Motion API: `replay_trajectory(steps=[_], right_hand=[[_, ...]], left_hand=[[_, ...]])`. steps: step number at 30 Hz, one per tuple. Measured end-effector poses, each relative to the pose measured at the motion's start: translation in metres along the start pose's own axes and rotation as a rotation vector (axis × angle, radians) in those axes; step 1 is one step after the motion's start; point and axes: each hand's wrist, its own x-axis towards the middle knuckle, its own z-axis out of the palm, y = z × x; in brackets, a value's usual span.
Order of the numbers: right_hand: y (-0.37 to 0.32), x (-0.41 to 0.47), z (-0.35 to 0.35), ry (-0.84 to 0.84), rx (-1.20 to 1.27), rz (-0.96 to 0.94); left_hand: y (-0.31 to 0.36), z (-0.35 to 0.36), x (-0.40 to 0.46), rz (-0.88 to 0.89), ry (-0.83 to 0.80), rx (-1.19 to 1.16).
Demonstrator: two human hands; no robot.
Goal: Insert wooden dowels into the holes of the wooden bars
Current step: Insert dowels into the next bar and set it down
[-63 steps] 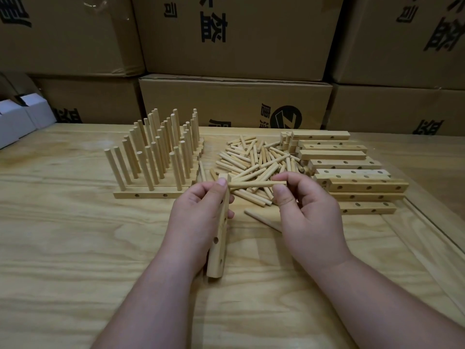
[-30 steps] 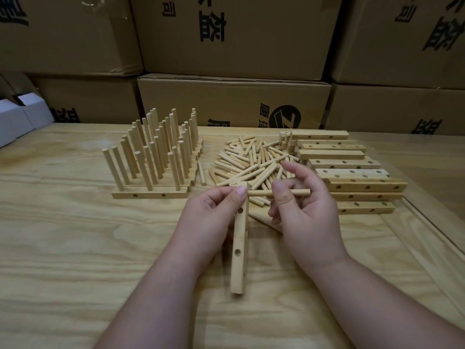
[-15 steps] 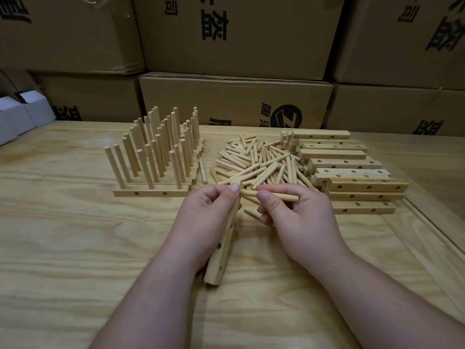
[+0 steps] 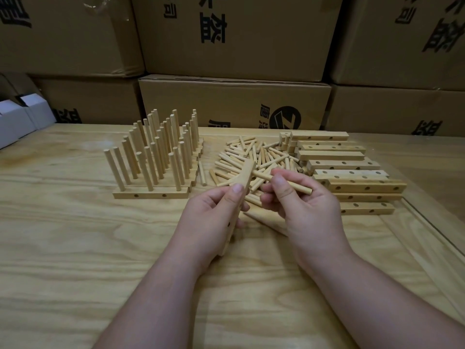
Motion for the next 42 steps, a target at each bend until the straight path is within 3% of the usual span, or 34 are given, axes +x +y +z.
replay_trajectory(steps=[5,8,10,14,21,27,42], right_hand=[[0.009,0.006,-0.014,-0.066,-0.63,-0.121],[0.012,0.006,-0.017,-0.214,-1.199,-0.123],[0.011,0.004,-0.015,-0.288,-1.372,-0.104],[0.012,0.001,-0.013,-0.267,-1.343,-0.141],[0.01,-0.005,-0.009,-0.25,-0.998,-0.301],[0.01,-0.008,-0.01,-0.252,-0.877,-0.431],[0.016,-0.006,-0.009,-0.253,-0.86,-0.498]], left_hand=[[-0.001,-0.003,0.005,-0.105,0.117,-0.058],[0.0,-0.005,0.007,-0.142,0.165,-0.17],[0.0,-0.006,0.008,-0.145,0.178,-0.189],[0.0,-0.005,0.007,-0.142,0.181,-0.178],[-0.001,-0.004,0.005,-0.121,0.167,-0.109],[0.0,-0.003,0.005,-0.1,0.157,-0.072],[-0.003,-0.001,0.005,-0.039,0.125,-0.075]])
